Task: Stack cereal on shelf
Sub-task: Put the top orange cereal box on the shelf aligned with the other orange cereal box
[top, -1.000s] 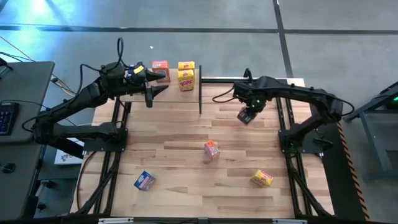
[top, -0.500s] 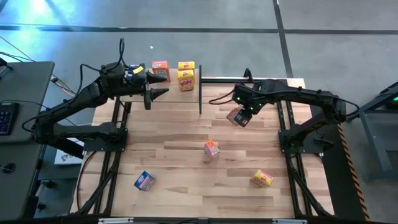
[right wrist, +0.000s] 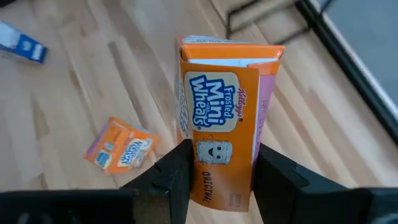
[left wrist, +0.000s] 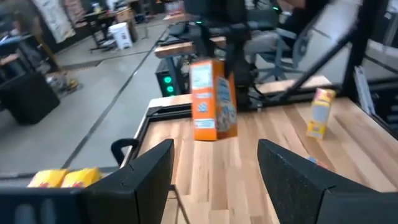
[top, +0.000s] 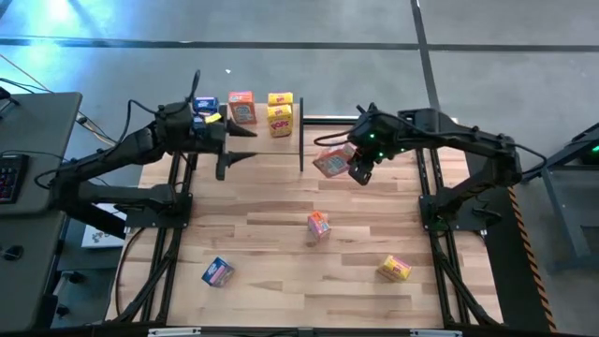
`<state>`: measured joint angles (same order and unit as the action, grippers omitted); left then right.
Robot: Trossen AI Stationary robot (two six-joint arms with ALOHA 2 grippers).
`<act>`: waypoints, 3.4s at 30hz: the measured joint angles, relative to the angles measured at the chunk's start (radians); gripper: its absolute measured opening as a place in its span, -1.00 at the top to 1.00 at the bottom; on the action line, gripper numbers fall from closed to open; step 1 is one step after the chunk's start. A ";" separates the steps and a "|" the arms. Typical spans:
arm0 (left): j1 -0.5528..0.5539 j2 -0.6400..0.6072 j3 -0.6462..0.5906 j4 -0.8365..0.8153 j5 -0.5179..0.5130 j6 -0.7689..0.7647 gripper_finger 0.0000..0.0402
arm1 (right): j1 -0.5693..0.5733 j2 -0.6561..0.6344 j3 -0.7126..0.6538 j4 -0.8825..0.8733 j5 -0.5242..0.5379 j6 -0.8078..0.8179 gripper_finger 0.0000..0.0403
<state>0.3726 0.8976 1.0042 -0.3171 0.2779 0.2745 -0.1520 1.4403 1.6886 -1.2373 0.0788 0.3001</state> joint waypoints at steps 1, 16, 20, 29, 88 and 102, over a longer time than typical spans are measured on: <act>-0.012 0.004 0.000 0.001 0.000 0.013 -0.11 | 0.005 0.000 0.008 0.014 0.000 -0.019 0.33; -0.088 0.118 0.000 0.033 -0.030 -0.071 -0.11 | 0.075 0.048 0.027 0.196 -0.005 -0.230 0.33; -0.088 0.145 0.000 0.034 -0.030 -0.096 -0.11 | 0.086 0.102 0.027 0.197 -0.006 -0.246 0.33; -0.121 0.198 0.000 0.025 -0.024 -0.136 -0.11 | 0.101 0.221 0.026 0.217 -0.008 -0.286 0.33; -0.209 0.232 0.000 -0.003 -0.142 -0.220 -0.11 | 0.109 0.324 0.026 0.405 -0.116 -0.253 0.33; -0.209 0.093 0.000 0.003 -0.198 -0.220 -0.11 | 0.106 0.409 0.026 0.356 -0.112 -0.278 0.33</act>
<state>0.1635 0.9904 1.0042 -0.3143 0.0795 0.0547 -0.0460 1.8490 1.7142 -0.8813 -0.0333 0.0217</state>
